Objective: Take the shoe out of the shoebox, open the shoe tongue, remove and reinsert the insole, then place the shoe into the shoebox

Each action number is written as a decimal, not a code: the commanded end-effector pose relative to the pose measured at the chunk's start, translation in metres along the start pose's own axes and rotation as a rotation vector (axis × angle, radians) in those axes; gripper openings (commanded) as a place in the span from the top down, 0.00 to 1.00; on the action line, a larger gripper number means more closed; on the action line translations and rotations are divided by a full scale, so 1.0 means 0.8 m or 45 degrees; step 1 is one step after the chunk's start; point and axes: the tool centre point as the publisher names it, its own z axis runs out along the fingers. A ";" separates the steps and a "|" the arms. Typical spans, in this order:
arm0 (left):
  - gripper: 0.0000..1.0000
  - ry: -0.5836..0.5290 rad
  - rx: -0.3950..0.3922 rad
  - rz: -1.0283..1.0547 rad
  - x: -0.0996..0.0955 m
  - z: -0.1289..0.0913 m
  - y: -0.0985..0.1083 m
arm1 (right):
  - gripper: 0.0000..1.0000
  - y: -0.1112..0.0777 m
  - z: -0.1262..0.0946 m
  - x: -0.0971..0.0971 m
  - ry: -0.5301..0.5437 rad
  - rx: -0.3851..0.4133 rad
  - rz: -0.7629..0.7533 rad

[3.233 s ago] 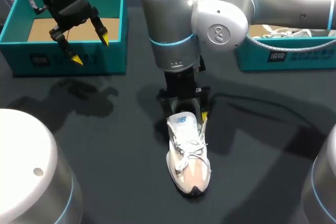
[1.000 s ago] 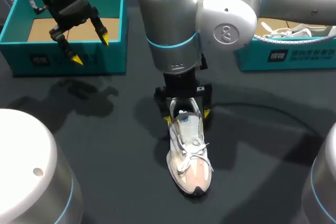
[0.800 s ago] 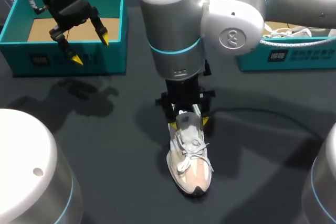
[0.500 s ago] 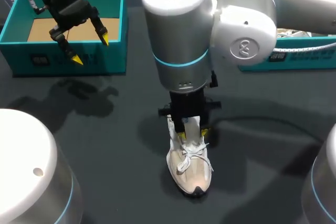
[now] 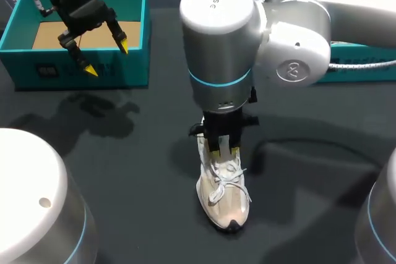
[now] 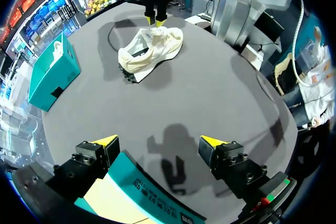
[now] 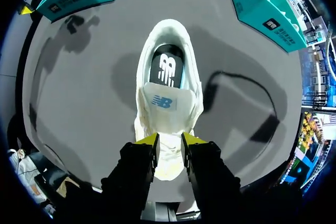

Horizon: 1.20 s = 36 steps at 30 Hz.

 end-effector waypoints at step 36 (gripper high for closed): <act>0.00 0.000 -0.003 0.001 0.001 0.000 0.000 | 0.33 0.077 -0.030 -0.009 -0.069 -0.127 -0.745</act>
